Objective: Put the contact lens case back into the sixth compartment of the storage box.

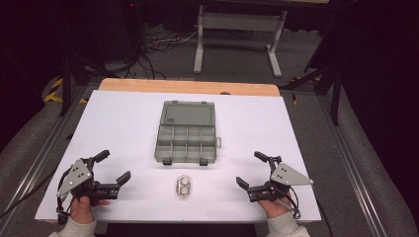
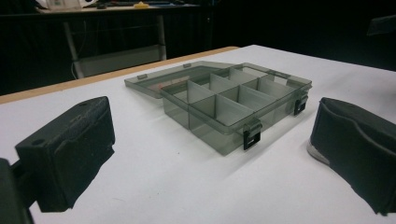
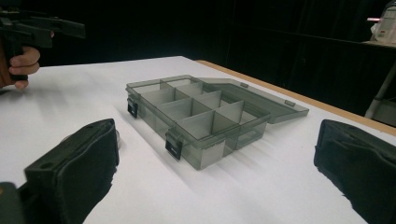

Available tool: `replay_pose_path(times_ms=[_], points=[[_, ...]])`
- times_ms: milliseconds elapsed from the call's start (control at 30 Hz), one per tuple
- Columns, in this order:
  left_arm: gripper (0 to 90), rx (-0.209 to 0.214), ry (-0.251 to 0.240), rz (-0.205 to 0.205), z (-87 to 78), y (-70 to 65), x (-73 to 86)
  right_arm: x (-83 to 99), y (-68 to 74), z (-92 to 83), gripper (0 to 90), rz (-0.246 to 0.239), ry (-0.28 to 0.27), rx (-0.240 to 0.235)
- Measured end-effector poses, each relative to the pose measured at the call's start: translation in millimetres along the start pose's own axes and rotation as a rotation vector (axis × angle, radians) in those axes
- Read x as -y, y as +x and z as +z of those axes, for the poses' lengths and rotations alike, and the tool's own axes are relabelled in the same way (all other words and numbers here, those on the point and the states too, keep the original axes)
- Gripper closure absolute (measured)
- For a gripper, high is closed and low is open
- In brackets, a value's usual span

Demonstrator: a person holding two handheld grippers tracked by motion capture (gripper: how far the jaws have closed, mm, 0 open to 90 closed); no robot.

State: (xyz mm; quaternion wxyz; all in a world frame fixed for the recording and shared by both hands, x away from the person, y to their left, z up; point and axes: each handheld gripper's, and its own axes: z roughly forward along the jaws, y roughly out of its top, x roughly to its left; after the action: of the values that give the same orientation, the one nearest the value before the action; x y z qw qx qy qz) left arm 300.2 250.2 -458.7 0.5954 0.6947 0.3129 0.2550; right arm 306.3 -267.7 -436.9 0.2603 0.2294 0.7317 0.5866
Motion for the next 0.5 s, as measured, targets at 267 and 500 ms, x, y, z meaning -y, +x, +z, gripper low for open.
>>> replay_pose_path(times_ms=[267,500], points=[[0.4,0.003,-0.003,0.0,-2.4,0.3,0.0,-3.3,0.0,1.9,0.2,-0.006,0.008,-0.009],[0.4,-0.002,-0.003,-0.002,-5.2,1.0,-1.0,-3.8,-1.4,3.9,0.0,-0.003,0.027,-0.013]])
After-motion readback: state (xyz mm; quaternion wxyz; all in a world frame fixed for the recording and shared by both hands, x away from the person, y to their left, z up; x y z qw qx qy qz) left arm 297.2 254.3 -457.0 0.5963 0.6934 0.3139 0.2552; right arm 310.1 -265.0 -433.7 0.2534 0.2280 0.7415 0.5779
